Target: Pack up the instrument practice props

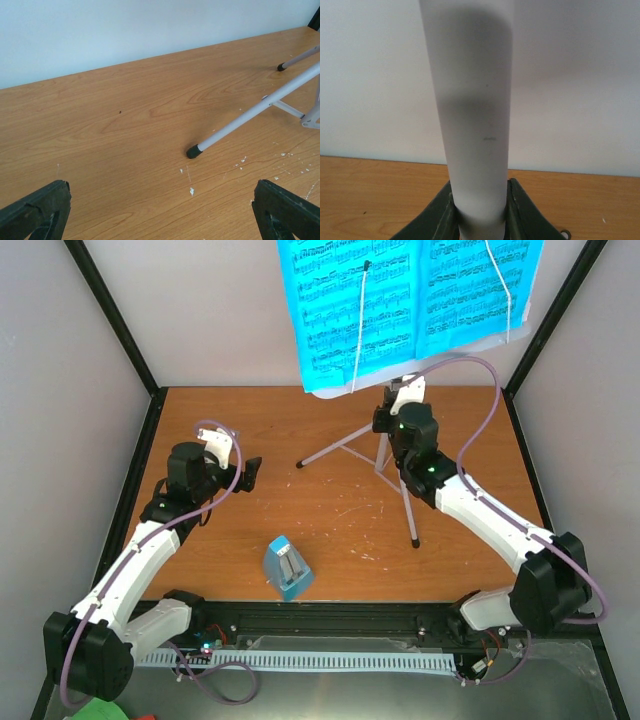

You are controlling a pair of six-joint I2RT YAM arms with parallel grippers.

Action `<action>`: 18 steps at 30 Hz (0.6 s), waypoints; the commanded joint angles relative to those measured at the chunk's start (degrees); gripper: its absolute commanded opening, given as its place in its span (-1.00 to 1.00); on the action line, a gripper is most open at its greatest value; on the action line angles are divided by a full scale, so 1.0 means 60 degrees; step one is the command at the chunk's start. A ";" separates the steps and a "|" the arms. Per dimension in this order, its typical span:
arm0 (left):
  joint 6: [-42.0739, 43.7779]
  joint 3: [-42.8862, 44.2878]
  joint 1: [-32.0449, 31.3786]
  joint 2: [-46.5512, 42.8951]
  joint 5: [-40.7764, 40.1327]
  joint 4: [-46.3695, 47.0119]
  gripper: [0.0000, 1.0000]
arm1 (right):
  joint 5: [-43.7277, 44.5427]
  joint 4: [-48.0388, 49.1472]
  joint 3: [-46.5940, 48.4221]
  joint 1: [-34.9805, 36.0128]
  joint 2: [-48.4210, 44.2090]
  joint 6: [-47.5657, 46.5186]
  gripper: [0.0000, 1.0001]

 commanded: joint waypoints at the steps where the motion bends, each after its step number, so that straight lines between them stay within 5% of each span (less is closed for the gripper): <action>1: 0.0027 0.0064 0.0070 0.0044 -0.0155 0.0150 0.99 | 0.1886 0.0206 0.0721 0.0299 0.0343 0.1619 -0.94; 3: 0.0028 0.0060 0.0070 0.0041 -0.0193 0.0143 0.99 | 0.1674 0.0173 0.0670 0.0300 0.0342 0.1706 -0.70; 4: 0.0027 0.0043 0.0070 0.0033 -0.0221 0.0130 0.99 | 0.1483 0.0293 0.0569 0.0296 0.0262 0.1636 -0.26; 6: 0.0040 0.0035 0.0070 0.0018 -0.0255 0.0143 0.99 | 0.0896 0.0633 0.0165 0.0292 0.0026 0.1279 0.27; 9: 0.0042 0.0039 0.0070 0.0051 -0.0234 0.0165 0.99 | -0.0427 0.0738 -0.0274 0.0285 -0.0432 0.0587 0.72; 12: 0.0042 0.0053 0.0071 0.0114 -0.0202 0.0168 0.99 | -0.0978 0.0370 -0.0805 0.0226 -0.1049 0.0348 0.98; 18: 0.0056 0.0032 0.0070 0.0158 -0.0193 0.0175 0.99 | -0.5112 0.0759 -0.2616 -0.1254 -0.2459 0.0031 1.00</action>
